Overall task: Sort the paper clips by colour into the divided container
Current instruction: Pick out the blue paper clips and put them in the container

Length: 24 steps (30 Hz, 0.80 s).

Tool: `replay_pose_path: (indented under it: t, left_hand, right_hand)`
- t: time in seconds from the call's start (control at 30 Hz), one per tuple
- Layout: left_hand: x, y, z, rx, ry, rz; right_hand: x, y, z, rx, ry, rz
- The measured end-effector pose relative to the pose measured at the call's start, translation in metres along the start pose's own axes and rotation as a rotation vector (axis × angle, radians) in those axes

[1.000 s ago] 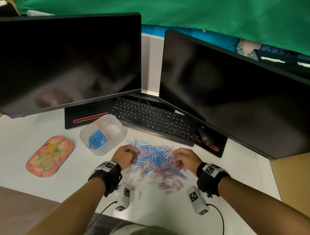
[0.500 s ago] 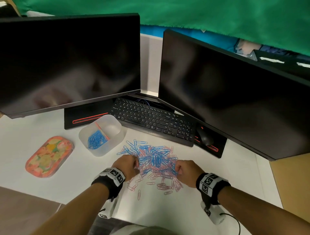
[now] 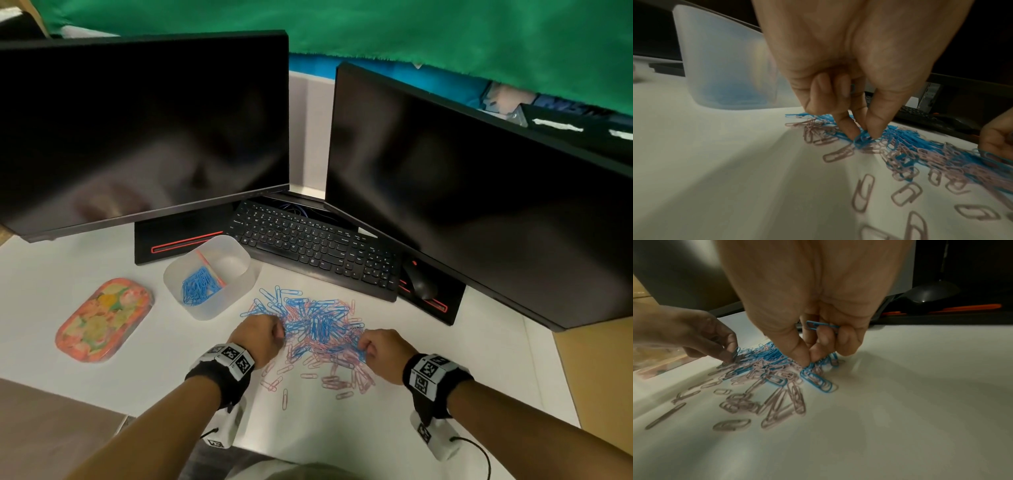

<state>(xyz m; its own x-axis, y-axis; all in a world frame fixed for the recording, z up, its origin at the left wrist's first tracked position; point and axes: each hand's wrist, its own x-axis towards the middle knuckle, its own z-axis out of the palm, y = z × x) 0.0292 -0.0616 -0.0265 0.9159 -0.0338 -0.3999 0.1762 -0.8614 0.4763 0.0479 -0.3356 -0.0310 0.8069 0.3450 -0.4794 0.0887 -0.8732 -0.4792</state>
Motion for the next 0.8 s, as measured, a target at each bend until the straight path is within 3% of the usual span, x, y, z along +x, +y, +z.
replay_pose_path:
  t: [0.27,0.43,0.53,0.67,0.8]
  left_hand:
    - [0.001,0.001,-0.004,-0.411,-0.009,-0.017]
    - [-0.001,0.000,-0.016,-0.730,-0.085,-0.143]
    - [-0.006,0.001,-0.028,-1.045,-0.116,-0.260]
    - [-0.015,-0.006,-0.047,-1.414,-0.060,-0.303]
    - [-0.024,-0.018,-0.073,-1.487,0.036,-0.325]
  right_hand:
    - [0.006,-0.009,-0.010,0.246,-0.022,0.053]
    - [0.020,-0.044,-0.018,0.675,-0.092,0.080]
    - [0.027,-0.074,-0.023,0.868,-0.144,0.030]
    - [0.041,-0.120,-0.024,0.918,-0.207,-0.031]
    - [0.060,-0.172,-0.023,0.855,-0.245,-0.033]
